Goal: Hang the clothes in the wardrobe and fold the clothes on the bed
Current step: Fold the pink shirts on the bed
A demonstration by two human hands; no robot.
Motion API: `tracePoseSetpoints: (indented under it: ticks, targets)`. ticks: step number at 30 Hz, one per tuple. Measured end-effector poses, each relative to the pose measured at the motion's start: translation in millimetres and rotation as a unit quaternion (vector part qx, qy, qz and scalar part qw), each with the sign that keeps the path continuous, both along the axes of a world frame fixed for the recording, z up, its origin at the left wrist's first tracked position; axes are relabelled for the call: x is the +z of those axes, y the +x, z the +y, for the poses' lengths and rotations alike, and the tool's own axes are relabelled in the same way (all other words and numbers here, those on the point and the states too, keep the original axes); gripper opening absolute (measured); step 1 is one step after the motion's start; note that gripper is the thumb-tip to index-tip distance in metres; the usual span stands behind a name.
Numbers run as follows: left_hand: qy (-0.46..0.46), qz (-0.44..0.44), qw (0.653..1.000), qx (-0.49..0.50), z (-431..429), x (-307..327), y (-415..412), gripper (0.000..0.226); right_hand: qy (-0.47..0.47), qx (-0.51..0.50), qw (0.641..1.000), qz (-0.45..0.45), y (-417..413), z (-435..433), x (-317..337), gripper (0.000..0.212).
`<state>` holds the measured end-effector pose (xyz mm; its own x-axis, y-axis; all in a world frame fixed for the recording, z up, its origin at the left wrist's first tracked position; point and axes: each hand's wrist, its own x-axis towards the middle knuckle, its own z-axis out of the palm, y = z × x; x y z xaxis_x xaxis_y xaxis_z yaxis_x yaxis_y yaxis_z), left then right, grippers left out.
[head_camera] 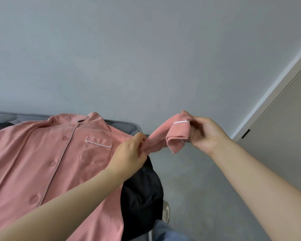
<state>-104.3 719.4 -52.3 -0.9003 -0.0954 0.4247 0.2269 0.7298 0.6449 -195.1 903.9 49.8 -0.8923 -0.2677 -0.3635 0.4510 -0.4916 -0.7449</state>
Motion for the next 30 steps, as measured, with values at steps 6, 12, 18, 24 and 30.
tracePoseSetpoints:
  ticks: [6, 12, 18, 24, 30]
  targets:
    - [0.117, -0.021, 0.987, 0.107, -81, 15, 30, 0.026, -0.084, 0.159, 0.983, 0.040, 17, -113, 35, 0.027]
    - [0.154, -0.273, 0.917, 0.248, -177, -18, 92, 0.017, 0.029, 0.278, 0.959, 0.049, 42, -218, 3, 0.044]
    - [0.089, -0.241, 0.944, 0.206, -200, -24, 116, 0.028, 0.219, 0.293, 0.929, 0.056, 45, -236, -68, 0.030]
    - [-0.077, -0.142, 0.968, 0.190, -222, -33, 78, 0.032, 0.596, 0.232, 0.697, 0.324, 14, -203, -124, 0.042]
    - [-0.205, -0.334, 0.906, 0.159, -237, -50, 30, 0.046, 0.642, 0.373, 0.499, 0.447, -18, -179, -148, 0.038]
